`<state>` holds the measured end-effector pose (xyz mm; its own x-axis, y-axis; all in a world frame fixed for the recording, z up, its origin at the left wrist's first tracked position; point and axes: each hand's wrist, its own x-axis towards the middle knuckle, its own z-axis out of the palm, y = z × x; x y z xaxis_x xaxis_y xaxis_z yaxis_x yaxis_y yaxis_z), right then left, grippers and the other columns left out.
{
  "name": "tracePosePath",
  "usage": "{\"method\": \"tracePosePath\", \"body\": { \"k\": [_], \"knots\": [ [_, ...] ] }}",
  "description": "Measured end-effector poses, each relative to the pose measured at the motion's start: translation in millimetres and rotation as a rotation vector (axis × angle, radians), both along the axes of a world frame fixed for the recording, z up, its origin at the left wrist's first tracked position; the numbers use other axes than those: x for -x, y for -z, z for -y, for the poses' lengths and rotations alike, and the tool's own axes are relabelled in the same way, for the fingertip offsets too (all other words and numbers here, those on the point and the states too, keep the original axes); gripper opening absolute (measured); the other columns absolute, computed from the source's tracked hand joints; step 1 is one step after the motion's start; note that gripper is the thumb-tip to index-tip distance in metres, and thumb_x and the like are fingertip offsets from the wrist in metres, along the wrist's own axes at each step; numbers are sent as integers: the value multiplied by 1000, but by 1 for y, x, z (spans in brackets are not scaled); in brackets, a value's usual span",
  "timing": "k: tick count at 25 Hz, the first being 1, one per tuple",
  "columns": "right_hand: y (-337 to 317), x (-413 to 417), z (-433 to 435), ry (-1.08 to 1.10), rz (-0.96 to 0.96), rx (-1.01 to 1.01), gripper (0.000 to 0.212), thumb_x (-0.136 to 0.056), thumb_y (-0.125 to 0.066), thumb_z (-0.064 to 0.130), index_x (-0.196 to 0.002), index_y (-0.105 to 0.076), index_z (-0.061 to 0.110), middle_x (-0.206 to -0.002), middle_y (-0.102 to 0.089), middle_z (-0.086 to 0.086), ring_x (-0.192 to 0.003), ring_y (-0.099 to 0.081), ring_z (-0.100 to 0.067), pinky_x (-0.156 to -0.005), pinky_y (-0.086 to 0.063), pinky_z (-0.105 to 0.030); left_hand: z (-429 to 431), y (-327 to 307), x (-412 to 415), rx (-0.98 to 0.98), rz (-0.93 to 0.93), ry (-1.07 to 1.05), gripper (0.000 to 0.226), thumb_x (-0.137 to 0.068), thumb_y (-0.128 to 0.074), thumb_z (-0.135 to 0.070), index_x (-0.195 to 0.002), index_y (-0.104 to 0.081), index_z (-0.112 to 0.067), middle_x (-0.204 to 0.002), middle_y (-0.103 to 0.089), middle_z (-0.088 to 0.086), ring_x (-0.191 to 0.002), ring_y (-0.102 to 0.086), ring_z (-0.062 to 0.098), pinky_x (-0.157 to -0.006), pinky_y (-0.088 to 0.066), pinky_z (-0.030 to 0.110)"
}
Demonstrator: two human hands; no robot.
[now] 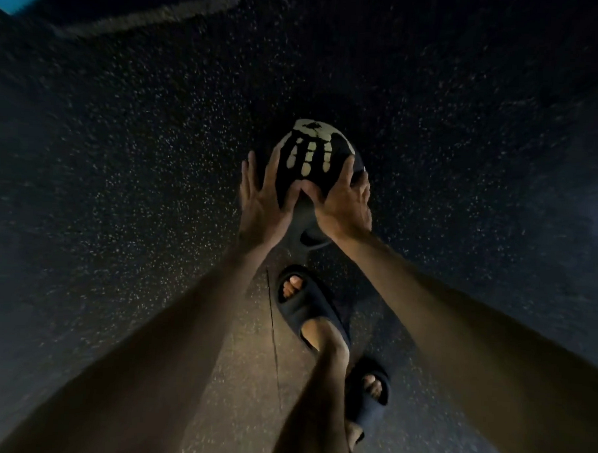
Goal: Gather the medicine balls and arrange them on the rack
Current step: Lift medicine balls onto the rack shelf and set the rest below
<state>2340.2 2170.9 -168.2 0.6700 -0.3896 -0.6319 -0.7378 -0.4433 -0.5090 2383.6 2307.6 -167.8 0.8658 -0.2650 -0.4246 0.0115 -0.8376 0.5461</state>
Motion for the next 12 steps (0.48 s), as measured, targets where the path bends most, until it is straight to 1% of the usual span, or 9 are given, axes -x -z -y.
{"method": "tracePosePath", "body": {
  "k": [3, 5, 6, 7, 10, 12],
  "knots": [
    [2, -55, 21, 103, -47, -18, 99, -88, -42, 77, -160, -3, 22, -163, -13, -20, -151, -12, -39, -120, -24, -55, -6, 0, -35, -95, 5, 178, 74, -98, -39, -62, -159, -4, -39, -168, 7, 8, -154, 5, 29, -118, -3, 65],
    [4, -80, 40, 137, -43, -28, 92, -90, -41, 74, -159, -9, 23, -162, -20, -17, -149, -19, -38, -119, -25, -53, 11, -2, -69, -170, 0, 236, 75, -94, -35, -70, -157, -3, -44, -168, 1, 8, -154, -3, 31, -117, -6, 68],
    [4, -83, 47, 116, -34, -15, 90, -92, -38, 73, -160, -8, 23, -163, -18, -16, -149, -18, -38, -120, -24, -53, 23, -2, -86, -195, -20, 232, 75, -93, -35, -72, -156, -4, -45, -167, -3, 9, -153, -7, 33, -117, -9, 68],
    [3, -81, 49, 68, -14, 15, 90, -92, -36, 74, -160, -4, 24, -165, -11, -16, -151, -13, -38, -121, -21, -53, 37, -3, -107, -216, -49, 218, 76, -92, -36, -73, -156, -7, -46, -167, -6, 10, -151, -10, 35, -117, -12, 67],
    [4, -61, 44, -194, 49, 113, 100, -87, -35, 80, -159, 8, 24, -166, 12, -16, -154, 12, -32, -124, -3, -54, 87, -1, -161, -213, -172, 114, 75, -91, -39, -73, -156, -16, -44, -165, -14, 9, -150, -13, 36, -118, -18, 60],
    [13, -68, 51, -276, 70, 126, 101, -88, -36, 79, -159, 8, 23, -166, 17, -14, -152, 19, -29, -124, 2, -56, 113, 6, -187, -239, -194, 85, 71, -93, -36, -72, -156, -20, -41, -164, -17, 9, -149, -15, 34, -118, -19, 57]
  ]
}}
